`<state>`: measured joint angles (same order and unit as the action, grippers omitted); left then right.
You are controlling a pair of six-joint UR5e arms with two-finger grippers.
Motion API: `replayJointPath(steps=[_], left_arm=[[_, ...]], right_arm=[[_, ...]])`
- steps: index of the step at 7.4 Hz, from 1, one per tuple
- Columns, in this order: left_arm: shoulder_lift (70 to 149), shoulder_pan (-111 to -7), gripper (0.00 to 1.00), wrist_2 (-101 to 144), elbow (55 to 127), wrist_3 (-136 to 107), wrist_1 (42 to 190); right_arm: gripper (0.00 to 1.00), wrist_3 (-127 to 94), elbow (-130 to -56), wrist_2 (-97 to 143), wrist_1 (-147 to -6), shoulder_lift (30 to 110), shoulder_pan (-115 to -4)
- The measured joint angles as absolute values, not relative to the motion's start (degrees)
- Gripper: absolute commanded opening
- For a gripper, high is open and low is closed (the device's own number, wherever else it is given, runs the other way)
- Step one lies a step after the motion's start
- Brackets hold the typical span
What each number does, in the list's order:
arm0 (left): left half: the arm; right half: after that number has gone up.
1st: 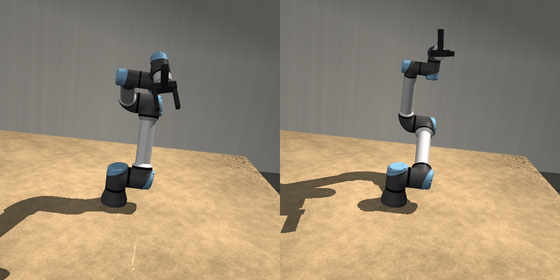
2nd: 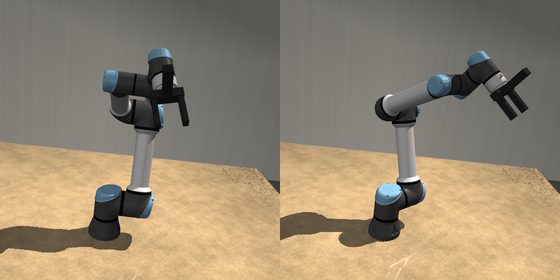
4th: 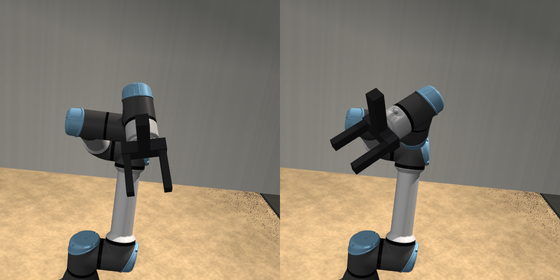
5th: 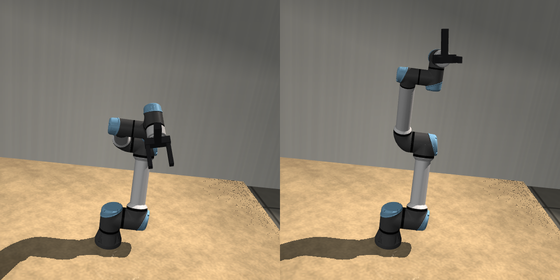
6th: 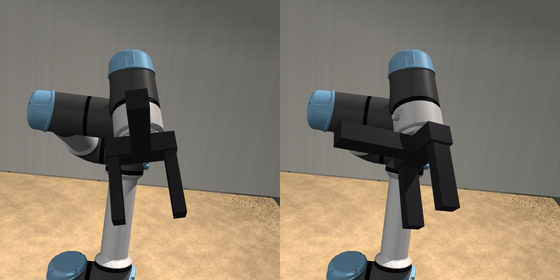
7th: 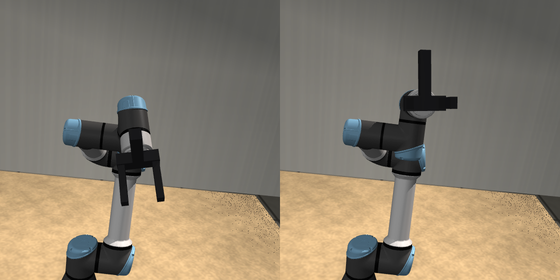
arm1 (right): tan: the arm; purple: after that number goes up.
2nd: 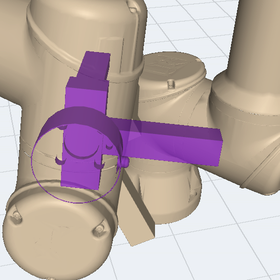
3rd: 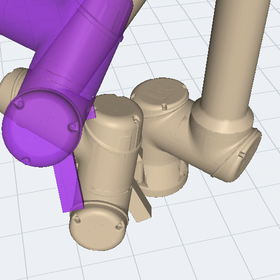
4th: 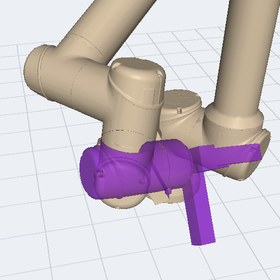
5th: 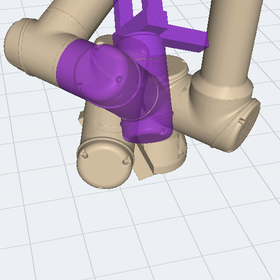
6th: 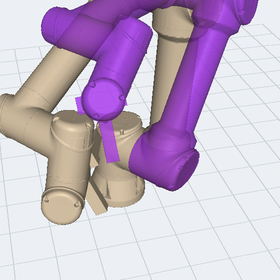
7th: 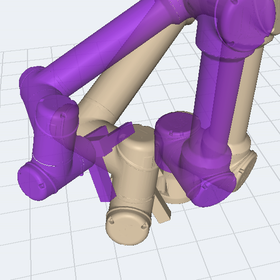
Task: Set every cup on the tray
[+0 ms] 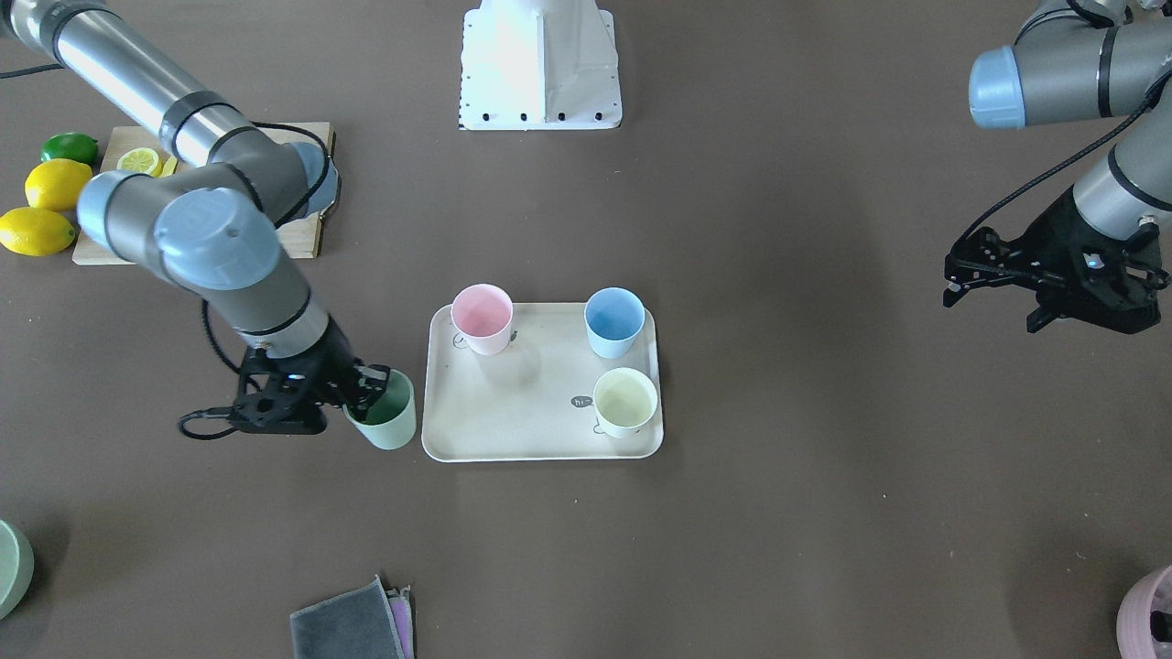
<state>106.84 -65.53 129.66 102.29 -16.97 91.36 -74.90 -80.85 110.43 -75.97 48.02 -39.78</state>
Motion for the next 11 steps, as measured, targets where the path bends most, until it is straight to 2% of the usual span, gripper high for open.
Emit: replayJointPath(steps=[3, 6, 7, 11], left_arm=[[107.0, -65.4, 0.99, 129.7, 102.0, -17.0, 91.4], [106.4, -65.4, 0.99, 129.7, 101.6, -16.9, 91.9], [105.4, -65.4, 0.99, 129.7, 100.4, -16.8, 93.2], [96.4, -68.1, 0.99, 125.6, 94.6, -16.8, 101.6]], right_arm=[[1.0, -76.3, -80.5, 106.5, -78.4, 45.5, -38.6], [1.0, -71.2, -81.6, 111.1, -79.8, 46.5, -43.5], [1.0, -65.7, -84.2, 113.7, -81.0, 50.1, -46.7], [1.0, -35.5, -94.8, 127.8, -81.7, 73.2, -65.3]])
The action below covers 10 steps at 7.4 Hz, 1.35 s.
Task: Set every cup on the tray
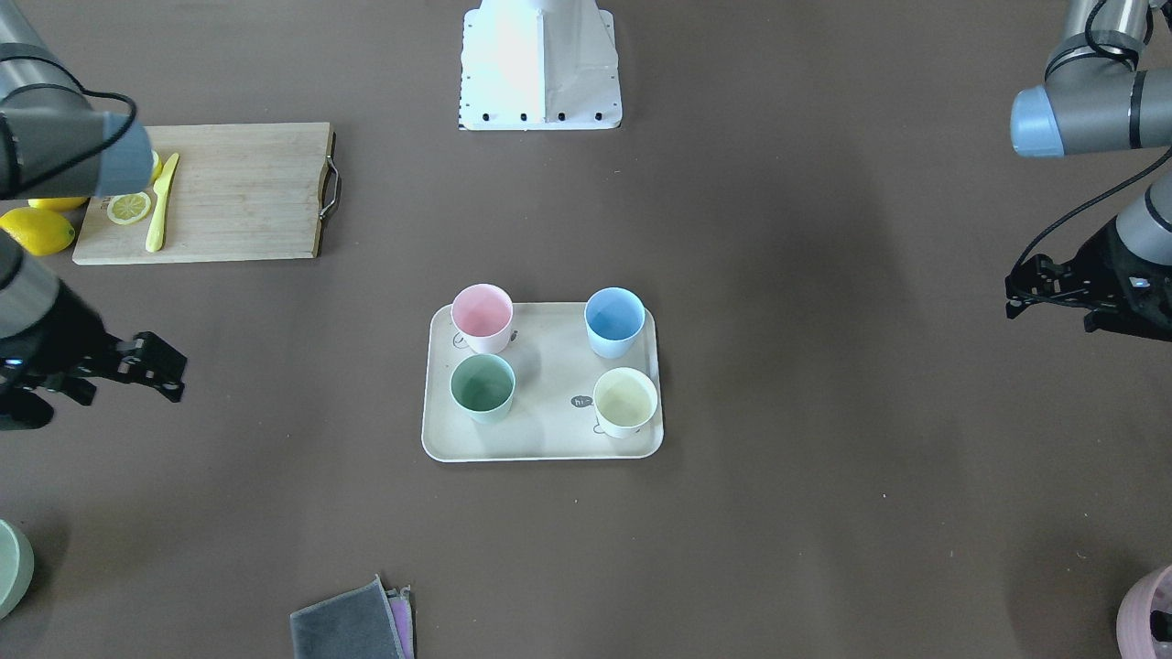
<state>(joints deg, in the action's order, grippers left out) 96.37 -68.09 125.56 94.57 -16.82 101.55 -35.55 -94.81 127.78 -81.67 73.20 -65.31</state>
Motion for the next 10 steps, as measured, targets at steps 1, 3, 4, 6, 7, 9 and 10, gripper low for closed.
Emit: replayJointPath(steps=[1, 3, 4, 6, 7, 9, 10], left_arm=[[95.6, -70.3, 0.99, 127.1, 94.1, -16.4, 101.6], [94.2, -77.2, 0.99, 132.4, 94.0, -9.3, 98.5], [94.0, -81.5, 0.99, 133.5, 94.1, -2.3, 93.5], [94.1, -90.1, 0.99, 133.8, 94.2, 13.0, 83.0], [93.8, -93.0, 0.99, 133.8, 94.1, 17.2, 80.8], [90.6, -95.6, 0.99, 134.1, 94.4, 19.2, 80.0], [89.2, -95.9, 0.99, 134.2, 94.5, 19.3, 80.4]], right_arm=[[1.0, -26.8, -95.6, 130.6, -81.5, 79.0, -70.0], [1.0, -15.2, -95.9, 132.5, -81.1, 89.8, -76.0], [1.0, -13.1, -95.6, 132.8, -80.8, 93.2, -77.8], [1.0, -12.0, -95.7, 134.6, -85.3, 94.5, -81.9], [1.0, -10.9, -97.6, 134.8, -91.7, 93.2, -84.5], [1.0, -3.9, -100.5, 131.0, -99.9, 91.8, -87.4], [1.0, -2.1, -100.9, 130.0, -100.8, 91.8, -87.7]])
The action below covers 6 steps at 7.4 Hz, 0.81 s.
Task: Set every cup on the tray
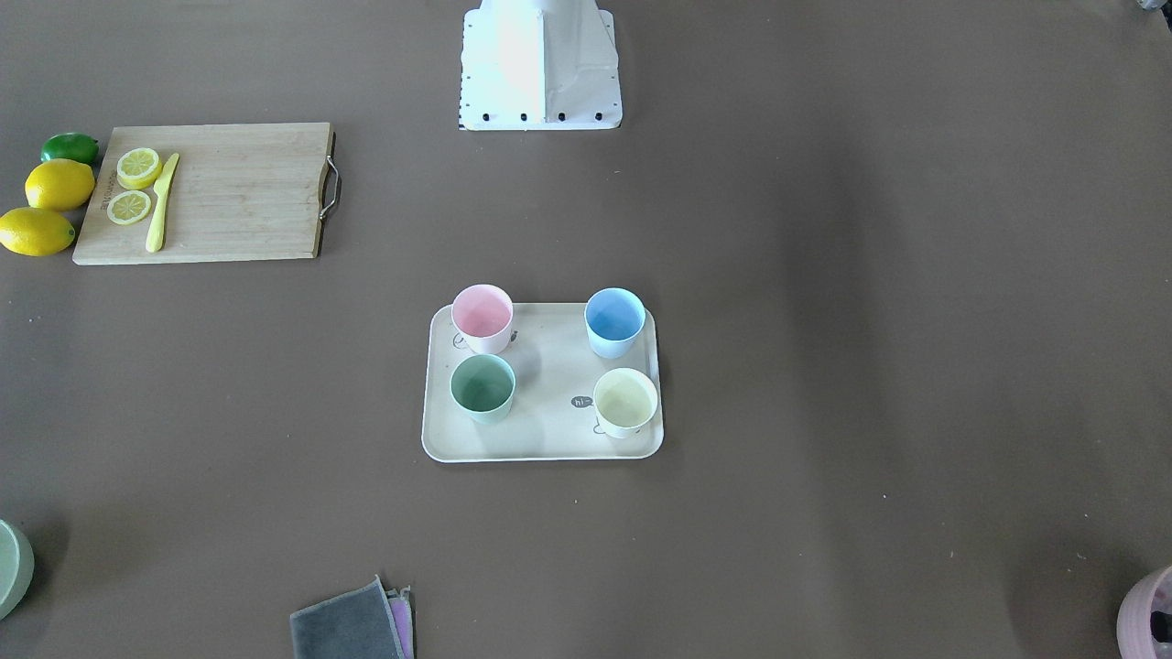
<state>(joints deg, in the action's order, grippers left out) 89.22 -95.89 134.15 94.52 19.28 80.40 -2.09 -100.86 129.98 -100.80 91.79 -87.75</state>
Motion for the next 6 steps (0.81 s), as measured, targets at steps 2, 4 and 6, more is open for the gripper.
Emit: replayJointPath(steps=[2, 4, 6], left_arm=[[88.4, -96.0, 0.99, 134.0, 94.7, 19.3, 80.7], [88.2, -96.1, 0.99, 134.0, 95.1, 19.5, 80.8], [87.7, -96.1, 0.99, 134.2, 95.8, 19.8, 80.7]], right_arm=[[1.0, -1.2, -101.0, 129.6, -101.2, 91.8, -87.9], [1.0, -1.1, -101.0, 129.6, -101.2, 91.8, -87.9], [1.0, -1.0, -101.1, 129.7, -101.2, 91.8, -87.9]])
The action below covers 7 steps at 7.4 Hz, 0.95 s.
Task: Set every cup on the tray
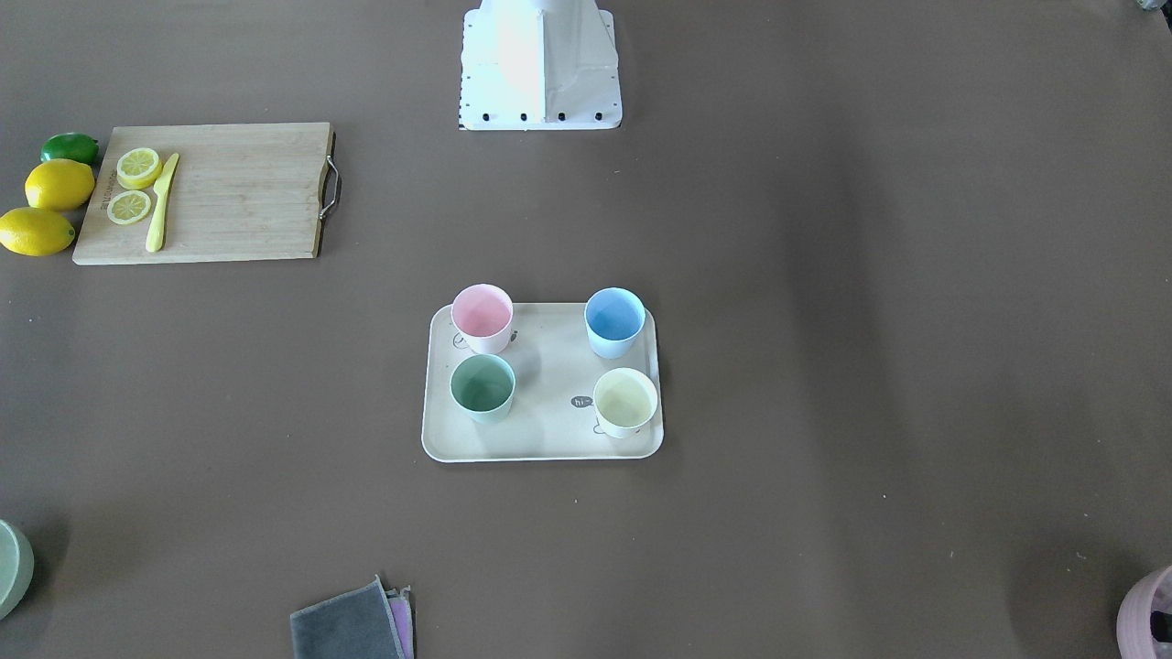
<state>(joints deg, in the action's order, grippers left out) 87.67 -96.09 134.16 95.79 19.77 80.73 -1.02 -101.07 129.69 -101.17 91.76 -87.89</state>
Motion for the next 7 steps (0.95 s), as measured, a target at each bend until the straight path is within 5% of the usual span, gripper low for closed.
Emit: replayJointPath(steps=[7], left_arm=[[86.9, -96.1, 0.99, 134.0, 96.0, 19.5, 80.8]], right_arm=[[1.0, -0.7, -101.3, 129.9, -101.2, 91.8, -87.7]])
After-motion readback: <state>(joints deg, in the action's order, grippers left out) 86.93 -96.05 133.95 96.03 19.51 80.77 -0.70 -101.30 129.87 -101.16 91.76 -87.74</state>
